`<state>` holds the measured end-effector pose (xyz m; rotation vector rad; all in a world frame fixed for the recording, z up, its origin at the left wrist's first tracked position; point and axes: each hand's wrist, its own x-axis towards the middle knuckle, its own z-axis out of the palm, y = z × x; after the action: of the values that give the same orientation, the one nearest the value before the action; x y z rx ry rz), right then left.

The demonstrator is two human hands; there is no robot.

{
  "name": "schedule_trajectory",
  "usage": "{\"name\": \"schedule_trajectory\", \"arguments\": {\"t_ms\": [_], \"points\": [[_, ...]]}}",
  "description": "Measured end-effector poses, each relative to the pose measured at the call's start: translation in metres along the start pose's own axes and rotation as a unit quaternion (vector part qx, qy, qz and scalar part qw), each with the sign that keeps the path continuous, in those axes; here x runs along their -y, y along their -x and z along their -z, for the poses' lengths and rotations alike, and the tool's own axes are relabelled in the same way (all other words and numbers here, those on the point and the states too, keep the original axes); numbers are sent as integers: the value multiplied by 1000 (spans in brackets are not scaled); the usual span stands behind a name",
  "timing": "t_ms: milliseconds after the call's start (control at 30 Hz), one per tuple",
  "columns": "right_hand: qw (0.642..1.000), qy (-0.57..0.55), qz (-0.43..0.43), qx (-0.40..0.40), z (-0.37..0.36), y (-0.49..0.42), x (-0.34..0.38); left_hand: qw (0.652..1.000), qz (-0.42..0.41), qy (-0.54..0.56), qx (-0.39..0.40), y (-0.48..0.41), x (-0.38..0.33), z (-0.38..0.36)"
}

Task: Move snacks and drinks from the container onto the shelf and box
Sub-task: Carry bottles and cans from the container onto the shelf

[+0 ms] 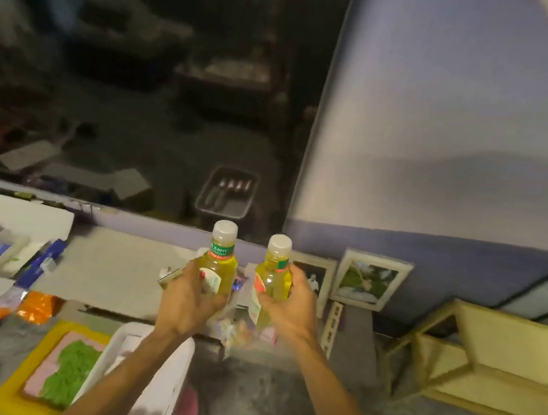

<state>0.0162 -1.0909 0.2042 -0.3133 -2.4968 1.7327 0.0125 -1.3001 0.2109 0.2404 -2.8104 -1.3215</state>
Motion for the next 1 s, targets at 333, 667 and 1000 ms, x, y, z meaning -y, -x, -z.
{"name": "schedule_trajectory", "arguments": {"t_ms": [333,667,1000], "points": [[968,18,-13,-251,212,79,6,968,-180,49,165,64,-178,-102],[922,33,-61,-381,413,131,-74,936,-241,46,253,153,-316,-274],[907,43,-103,-407,582,120,-162,929,-244,42,274,210,-426,-435]]}}
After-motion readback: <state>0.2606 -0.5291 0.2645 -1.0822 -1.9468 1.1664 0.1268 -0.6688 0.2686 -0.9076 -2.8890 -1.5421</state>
